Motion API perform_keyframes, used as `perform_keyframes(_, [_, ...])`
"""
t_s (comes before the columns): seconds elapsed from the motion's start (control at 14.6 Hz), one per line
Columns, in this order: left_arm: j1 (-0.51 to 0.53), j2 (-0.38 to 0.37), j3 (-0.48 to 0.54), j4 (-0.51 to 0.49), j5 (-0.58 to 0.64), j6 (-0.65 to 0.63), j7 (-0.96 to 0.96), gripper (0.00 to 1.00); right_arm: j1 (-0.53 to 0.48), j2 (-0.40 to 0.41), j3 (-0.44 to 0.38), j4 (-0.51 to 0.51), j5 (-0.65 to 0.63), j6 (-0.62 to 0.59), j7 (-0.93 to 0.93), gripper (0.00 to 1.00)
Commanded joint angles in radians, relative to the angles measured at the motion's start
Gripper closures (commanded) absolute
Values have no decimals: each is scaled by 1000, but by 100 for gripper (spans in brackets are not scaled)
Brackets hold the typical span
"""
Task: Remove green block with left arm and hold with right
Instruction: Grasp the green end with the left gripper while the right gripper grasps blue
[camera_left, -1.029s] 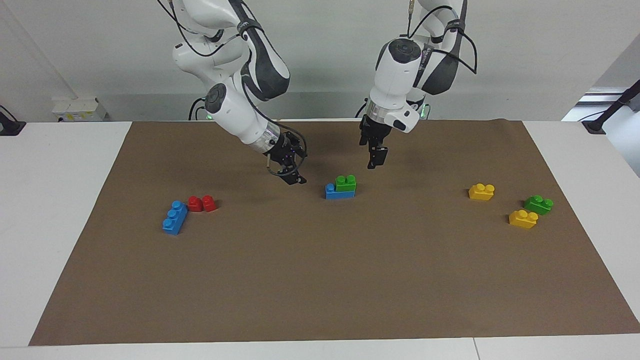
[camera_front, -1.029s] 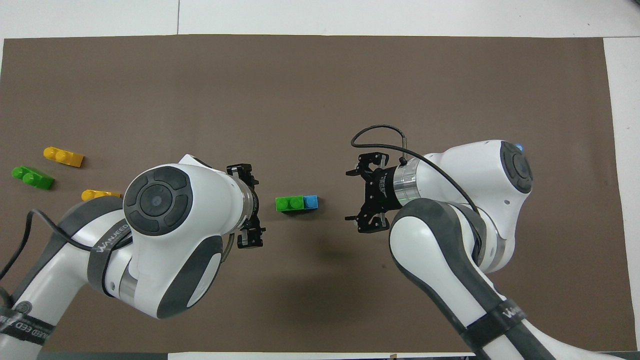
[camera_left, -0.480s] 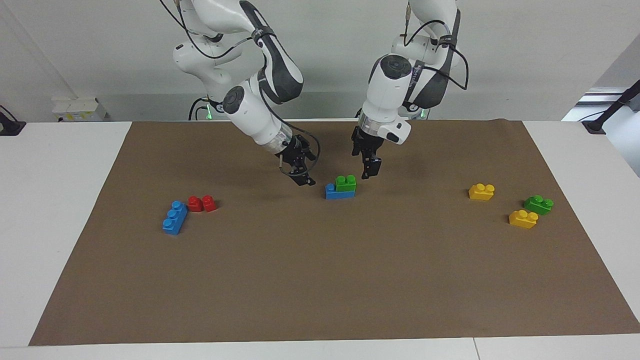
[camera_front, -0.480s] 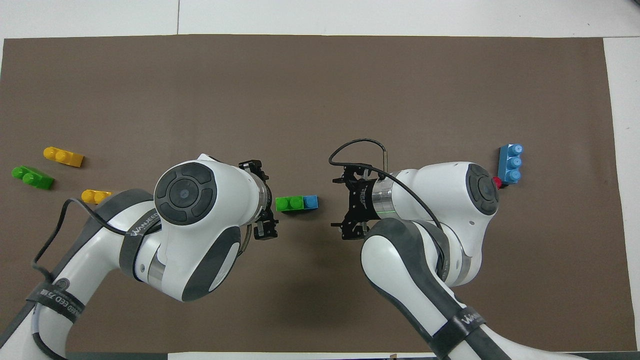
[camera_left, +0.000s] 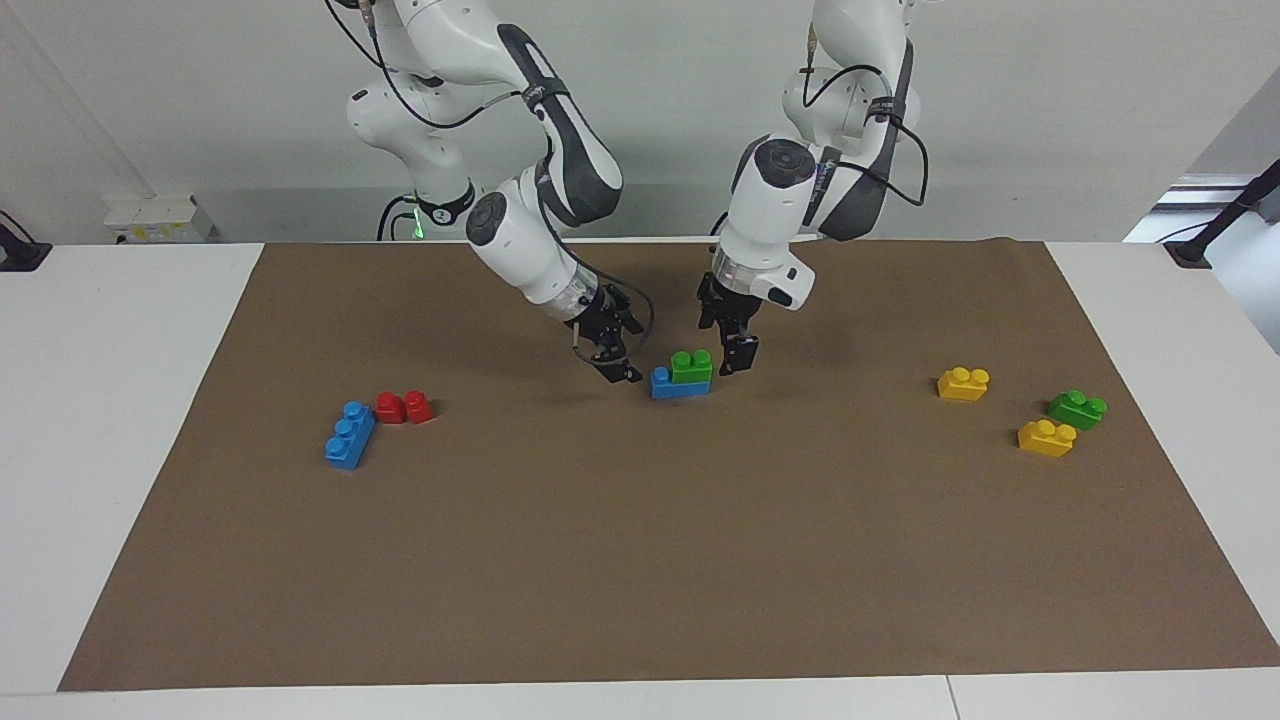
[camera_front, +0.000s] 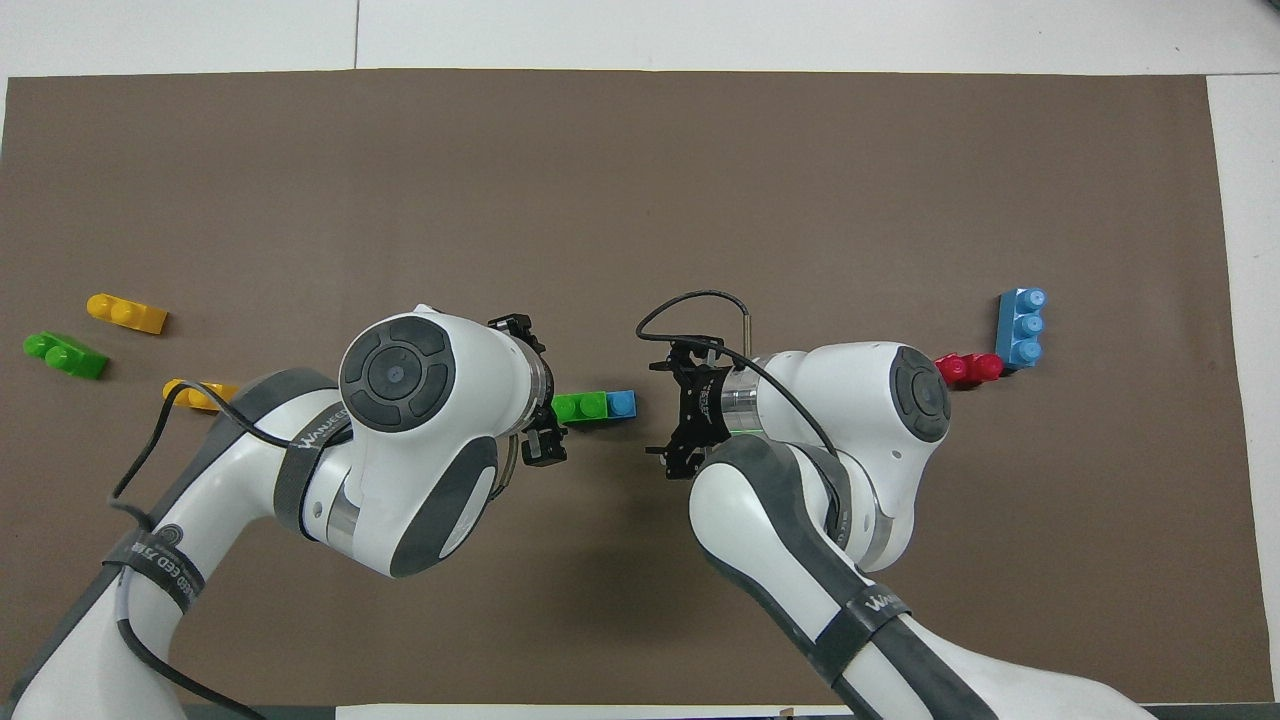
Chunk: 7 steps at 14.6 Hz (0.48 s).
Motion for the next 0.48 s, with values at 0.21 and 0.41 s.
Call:
perform_keyframes(0.21, [-30,5,15,-43,-2,61,-22,0,32,65,-1,31,58,64,-67,4])
perform_keyframes(0.41, [-44,18,17,-51,1,63,-23,0,39,86,-1,39,58,90,-67,4])
